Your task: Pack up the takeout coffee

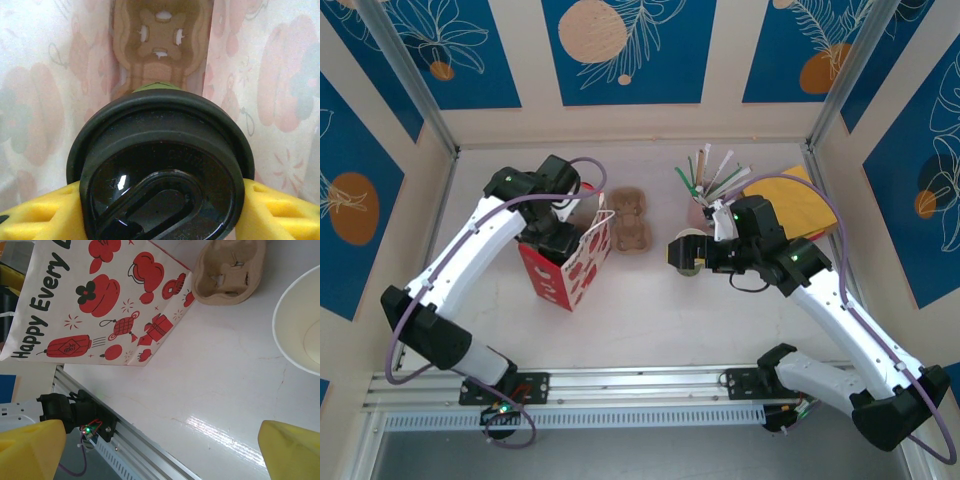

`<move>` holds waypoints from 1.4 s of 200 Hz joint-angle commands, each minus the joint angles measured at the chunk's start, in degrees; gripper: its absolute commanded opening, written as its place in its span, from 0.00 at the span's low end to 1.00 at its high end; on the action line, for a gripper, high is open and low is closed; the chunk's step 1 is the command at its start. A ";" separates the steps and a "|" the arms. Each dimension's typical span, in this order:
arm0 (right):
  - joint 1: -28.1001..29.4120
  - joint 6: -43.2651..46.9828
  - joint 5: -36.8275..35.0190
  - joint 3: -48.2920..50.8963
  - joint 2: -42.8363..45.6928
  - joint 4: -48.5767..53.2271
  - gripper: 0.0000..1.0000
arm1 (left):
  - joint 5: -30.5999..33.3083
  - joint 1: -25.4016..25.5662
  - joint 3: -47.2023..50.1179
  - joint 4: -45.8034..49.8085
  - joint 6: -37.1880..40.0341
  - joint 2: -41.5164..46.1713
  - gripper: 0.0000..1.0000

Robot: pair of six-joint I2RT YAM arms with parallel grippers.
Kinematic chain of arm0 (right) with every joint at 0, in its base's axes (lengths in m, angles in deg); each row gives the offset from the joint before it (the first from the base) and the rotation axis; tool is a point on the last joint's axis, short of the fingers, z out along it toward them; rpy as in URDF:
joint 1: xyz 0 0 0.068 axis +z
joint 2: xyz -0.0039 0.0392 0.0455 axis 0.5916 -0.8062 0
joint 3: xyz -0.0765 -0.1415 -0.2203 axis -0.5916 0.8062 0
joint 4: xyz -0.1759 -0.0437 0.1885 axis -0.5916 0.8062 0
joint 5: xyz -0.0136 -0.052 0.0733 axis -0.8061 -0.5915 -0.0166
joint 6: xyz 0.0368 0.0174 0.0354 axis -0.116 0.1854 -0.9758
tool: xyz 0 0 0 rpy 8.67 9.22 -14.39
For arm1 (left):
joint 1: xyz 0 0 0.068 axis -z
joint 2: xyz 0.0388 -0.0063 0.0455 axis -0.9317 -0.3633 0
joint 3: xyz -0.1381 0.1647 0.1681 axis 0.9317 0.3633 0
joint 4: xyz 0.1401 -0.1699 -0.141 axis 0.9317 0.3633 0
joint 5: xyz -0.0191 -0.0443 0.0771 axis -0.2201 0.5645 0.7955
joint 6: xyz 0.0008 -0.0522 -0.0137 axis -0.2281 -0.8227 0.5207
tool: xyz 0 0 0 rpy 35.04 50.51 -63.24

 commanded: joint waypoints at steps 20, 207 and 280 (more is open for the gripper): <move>-0.60 0.18 1.14 0.90 0.90 0.98 0.99 | -0.02 -0.80 1.06 0.09 1.61 -1.71 0.61; -0.76 -0.30 2.94 0.60 -0.08 -1.04 0.99 | 0.79 -0.88 7.26 -3.28 0.92 -2.16 0.61; -0.70 0.00 3.04 0.03 -0.67 -0.87 0.99 | -0.22 -1.06 8.75 -4.21 0.75 -2.67 0.61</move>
